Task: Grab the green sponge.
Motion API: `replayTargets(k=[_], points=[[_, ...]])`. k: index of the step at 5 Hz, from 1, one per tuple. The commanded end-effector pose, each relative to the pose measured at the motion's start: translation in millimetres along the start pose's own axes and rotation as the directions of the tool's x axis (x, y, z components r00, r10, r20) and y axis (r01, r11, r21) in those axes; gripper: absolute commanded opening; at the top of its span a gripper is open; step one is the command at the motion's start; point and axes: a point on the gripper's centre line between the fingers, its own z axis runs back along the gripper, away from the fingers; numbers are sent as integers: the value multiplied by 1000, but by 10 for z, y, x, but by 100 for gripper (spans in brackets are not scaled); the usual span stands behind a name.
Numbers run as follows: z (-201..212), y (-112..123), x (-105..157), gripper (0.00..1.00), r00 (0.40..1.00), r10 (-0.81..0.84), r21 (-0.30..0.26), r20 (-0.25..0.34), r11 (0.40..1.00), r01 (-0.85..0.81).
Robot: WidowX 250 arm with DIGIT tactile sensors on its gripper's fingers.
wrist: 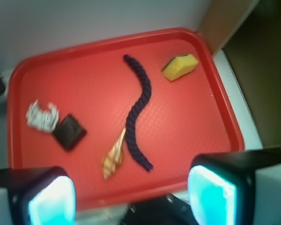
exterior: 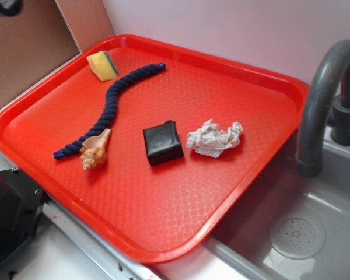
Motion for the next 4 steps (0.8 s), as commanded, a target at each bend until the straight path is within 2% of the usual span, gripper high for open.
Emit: replayTargets(k=[1, 2, 3, 4], points=[[-421, 371, 446, 100, 904, 344, 61, 253, 927, -370], [-702, 602, 671, 100, 792, 510, 129, 335, 808, -574], [-851, 738, 769, 100, 639, 647, 160, 416, 640, -752], [-1029, 868, 910, 100, 487, 742, 172, 461, 464, -869]])
